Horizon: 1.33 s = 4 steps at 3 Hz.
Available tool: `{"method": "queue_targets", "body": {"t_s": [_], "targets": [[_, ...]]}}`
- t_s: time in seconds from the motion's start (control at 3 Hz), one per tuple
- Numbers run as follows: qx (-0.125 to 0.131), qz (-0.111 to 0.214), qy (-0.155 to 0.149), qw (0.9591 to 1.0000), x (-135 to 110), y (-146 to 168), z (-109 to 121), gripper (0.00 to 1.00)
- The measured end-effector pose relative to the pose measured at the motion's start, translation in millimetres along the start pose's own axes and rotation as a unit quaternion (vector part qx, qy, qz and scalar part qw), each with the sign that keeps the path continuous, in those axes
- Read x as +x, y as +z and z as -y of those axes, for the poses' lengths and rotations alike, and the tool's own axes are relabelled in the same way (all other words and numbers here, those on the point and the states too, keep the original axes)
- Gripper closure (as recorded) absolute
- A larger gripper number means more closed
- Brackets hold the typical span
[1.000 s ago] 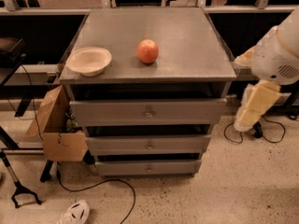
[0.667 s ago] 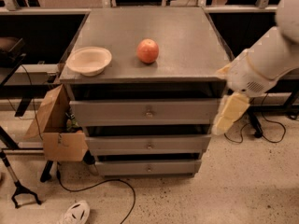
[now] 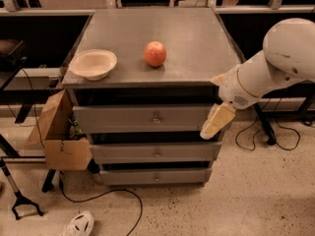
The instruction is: Open top drawer
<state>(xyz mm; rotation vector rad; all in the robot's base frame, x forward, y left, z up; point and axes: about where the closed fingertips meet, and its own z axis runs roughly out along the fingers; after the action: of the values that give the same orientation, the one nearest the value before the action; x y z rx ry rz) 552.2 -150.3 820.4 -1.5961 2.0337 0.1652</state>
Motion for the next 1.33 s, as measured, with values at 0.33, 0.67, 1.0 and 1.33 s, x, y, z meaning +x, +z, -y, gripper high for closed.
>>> {"method": "queue_targets", "body": {"t_s": [0.33, 0.67, 1.0, 1.33], "targets": [[0.0, 0.0, 0.0, 1.0, 0, 0, 0, 0.0], [-0.018, -0.004, -0.01, 0.9998, 2, 26, 6, 0.0], [-0.062, -0.028, -0.006, 0.9977, 15, 80, 3, 0.0], [-0.089, -0.063, 0.0, 0.9941, 24, 126, 3, 0.0]]}}
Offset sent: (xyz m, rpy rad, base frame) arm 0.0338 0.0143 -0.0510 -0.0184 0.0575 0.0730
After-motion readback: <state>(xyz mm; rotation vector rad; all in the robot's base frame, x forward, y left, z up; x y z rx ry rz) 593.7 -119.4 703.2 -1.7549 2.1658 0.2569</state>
